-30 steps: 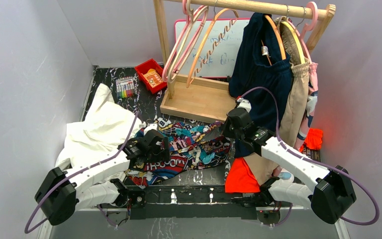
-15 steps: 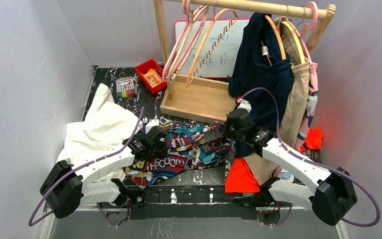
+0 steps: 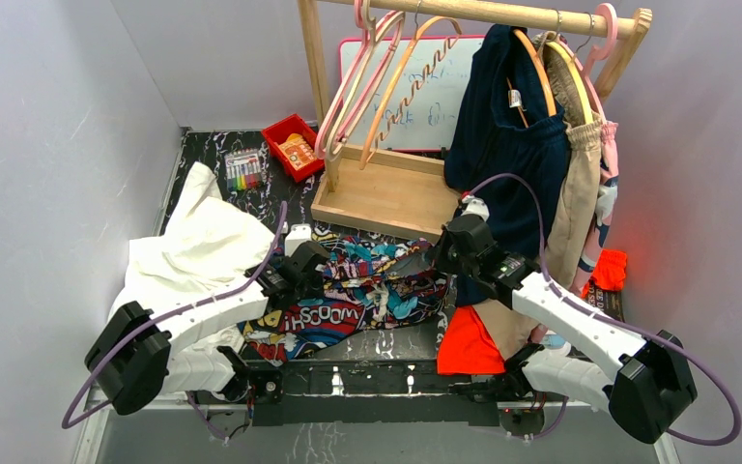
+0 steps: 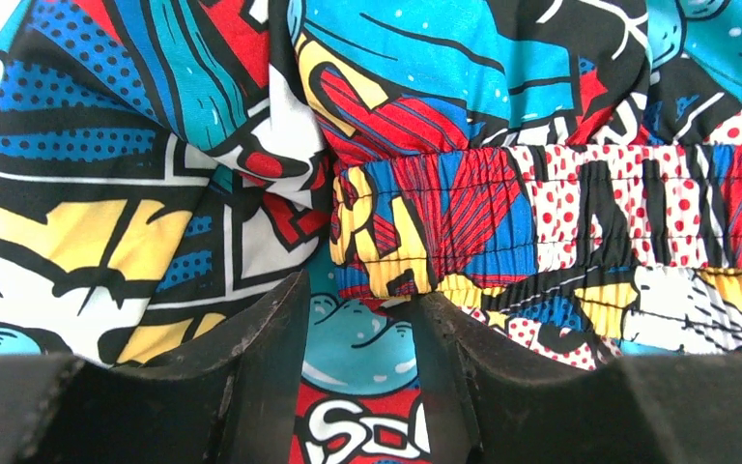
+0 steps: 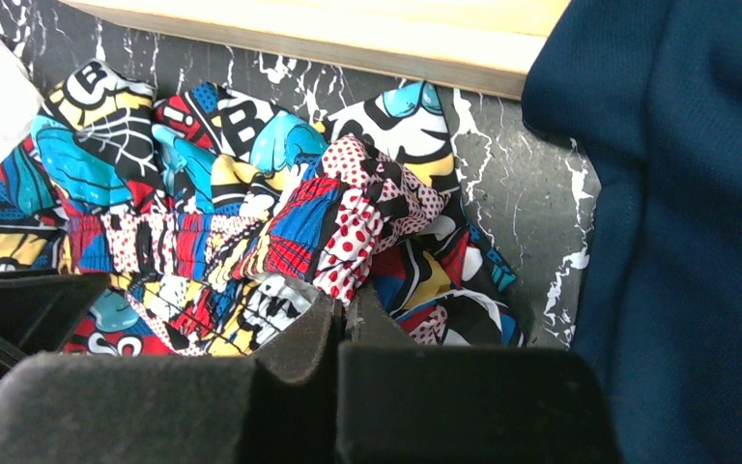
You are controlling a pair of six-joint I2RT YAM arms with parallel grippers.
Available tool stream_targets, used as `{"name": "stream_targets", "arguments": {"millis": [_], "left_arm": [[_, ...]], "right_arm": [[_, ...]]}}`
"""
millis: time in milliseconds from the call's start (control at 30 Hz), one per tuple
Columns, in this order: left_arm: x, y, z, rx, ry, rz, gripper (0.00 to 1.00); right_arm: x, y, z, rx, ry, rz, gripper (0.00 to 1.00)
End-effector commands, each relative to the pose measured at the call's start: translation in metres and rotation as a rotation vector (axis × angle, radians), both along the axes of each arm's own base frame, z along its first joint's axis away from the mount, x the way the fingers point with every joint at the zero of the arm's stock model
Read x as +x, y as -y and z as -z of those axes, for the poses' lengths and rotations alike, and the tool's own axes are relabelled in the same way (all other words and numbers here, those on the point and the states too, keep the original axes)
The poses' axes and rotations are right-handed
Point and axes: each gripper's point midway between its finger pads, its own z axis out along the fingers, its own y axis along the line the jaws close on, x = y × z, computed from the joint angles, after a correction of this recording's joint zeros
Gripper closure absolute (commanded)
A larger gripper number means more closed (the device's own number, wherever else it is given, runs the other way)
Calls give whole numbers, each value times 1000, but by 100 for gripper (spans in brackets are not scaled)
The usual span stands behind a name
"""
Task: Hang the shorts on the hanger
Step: Adjust the shorts at the center of the board.
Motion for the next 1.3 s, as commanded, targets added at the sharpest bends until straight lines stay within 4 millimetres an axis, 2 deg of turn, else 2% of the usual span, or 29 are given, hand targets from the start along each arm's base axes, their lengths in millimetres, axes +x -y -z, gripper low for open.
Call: {"name": "stream_targets", "arguments": {"millis": [0,267,667,833,933,967,1000,1067,1200,1267], "left_arm": [[26,5,-21,-2,115,-40,59],[40,6,-27,-12,178,-66,60],[58,7,-18,-20,184,-85,62],[61,8,-24,-26,196,-75,75],[61,7,-34,-22,206,-59,90],[60,6,-38,-14,205,-59,100],[60,4,-41,-7,207,-56,100],[59,3,-49,6,205,-36,100],[54,4,-58,27,180,16,100],[52,5,-60,39,159,38,100]], "right_arm": [[1,-2,-7,33,28,-4,100],[-5,-3,-3,42,11,-27,100],[-19,-1,3,44,-15,-65,100],[-21,-1,2,36,-8,-86,100],[-22,-3,0,21,7,-126,100],[-22,-4,-1,15,13,-140,100],[-22,-5,-1,8,18,-159,100],[-22,-5,-3,-12,26,-186,91],[-24,-10,-7,-35,52,-264,60],[-25,-14,-9,-38,60,-304,50]]}}
